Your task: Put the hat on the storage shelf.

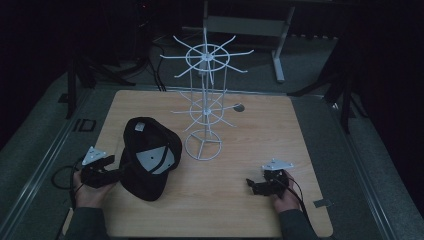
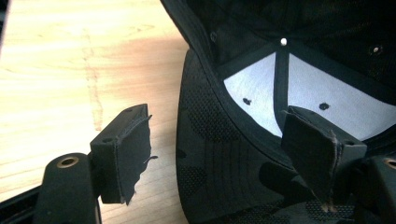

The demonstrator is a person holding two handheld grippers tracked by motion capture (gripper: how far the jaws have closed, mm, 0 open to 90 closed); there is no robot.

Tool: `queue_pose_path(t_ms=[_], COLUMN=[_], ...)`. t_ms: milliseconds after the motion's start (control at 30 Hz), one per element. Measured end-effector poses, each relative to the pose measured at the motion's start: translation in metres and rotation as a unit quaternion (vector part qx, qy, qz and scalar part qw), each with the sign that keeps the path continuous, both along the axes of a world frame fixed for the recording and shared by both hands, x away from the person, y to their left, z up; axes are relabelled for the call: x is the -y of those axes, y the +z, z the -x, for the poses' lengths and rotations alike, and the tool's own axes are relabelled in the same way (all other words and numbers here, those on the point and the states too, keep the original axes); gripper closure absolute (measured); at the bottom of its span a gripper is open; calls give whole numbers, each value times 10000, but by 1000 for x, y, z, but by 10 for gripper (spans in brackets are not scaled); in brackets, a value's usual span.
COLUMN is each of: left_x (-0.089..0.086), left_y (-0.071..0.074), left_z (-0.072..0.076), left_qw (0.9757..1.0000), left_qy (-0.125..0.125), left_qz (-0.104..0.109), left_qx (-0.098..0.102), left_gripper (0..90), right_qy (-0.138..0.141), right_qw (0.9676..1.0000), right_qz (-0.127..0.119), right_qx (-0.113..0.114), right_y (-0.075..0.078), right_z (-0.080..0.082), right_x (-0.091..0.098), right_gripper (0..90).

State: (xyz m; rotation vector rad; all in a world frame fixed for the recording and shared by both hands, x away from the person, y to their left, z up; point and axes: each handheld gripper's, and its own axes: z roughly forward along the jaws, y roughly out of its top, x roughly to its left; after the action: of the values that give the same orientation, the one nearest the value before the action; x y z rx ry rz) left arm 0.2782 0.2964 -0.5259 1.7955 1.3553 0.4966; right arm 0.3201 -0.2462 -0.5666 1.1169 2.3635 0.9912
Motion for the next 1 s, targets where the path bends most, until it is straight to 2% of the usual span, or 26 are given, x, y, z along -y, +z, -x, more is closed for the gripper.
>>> queue_pose_path(t_ms=[233,400,533,667,767,800,1000], left_x=[5,7,5,1,0,-1,-1], left_y=[-7,-8,-7,-8,-12,-12,-13], left_z=[-7,-4,-4,-6,-10,-12,-12], left_qw=[9998,9997,9998,9999,9995,9994,9987], left_qy=[-85,-201,-133,-67,-201,-233,-380], left_qz=[-117,-99,-102,-44,-26,43,141], left_qx=[-166,-130,-104,-140,-250,-255,-298], left_gripper=[219,239,240,219,194,195,237], right_qy=[0,1,-3,-2,-2,1,-2], right_qw=[10000,10000,10000,10000,10000,10000,10000], right_qz=[0,0,-2,-2,-2,0,-2], right_qx=[1,1,-3,-3,-3,0,-3], right_y=[0,0,0,0,0,0,0], right_z=[0,0,0,0,0,0,0], right_x=[0,0,0,0,0,0,0], right_gripper=[117,117,117,117,117,117,117])
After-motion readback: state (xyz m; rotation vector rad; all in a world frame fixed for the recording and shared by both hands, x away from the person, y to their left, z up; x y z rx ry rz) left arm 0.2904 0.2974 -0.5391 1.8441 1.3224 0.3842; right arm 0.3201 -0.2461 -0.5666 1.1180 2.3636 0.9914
